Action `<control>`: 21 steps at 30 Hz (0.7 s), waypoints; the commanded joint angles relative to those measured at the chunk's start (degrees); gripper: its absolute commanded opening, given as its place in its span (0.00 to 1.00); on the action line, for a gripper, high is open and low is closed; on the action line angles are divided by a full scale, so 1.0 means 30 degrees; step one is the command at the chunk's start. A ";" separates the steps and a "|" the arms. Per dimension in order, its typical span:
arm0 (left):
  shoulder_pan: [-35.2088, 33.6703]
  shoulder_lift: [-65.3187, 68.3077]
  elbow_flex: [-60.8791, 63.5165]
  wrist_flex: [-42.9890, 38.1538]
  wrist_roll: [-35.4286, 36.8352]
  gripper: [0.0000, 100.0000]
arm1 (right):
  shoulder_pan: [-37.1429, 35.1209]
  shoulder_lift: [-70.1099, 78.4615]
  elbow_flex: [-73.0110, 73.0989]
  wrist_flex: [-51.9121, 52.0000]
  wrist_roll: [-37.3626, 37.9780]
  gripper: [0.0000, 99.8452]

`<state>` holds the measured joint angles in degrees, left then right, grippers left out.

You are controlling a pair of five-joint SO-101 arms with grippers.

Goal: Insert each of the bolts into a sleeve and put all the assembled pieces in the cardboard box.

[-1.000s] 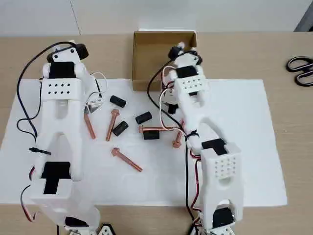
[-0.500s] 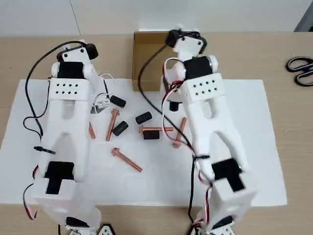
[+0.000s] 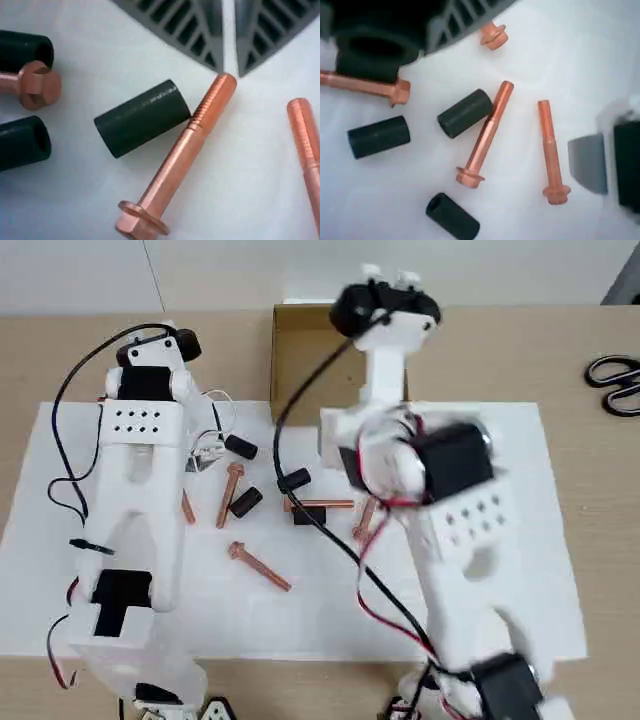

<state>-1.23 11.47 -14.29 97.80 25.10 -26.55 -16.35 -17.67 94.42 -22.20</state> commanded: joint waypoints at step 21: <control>-0.1114 0.4396 -0.3853 0.0850 0.3575 0.01 | 0.2418 -1.1004 2.4938 -1.6337 0.2989 0.00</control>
<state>-4.22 23.34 -20.26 99.03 33.36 -19.60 -47.38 55.30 48.97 -14.11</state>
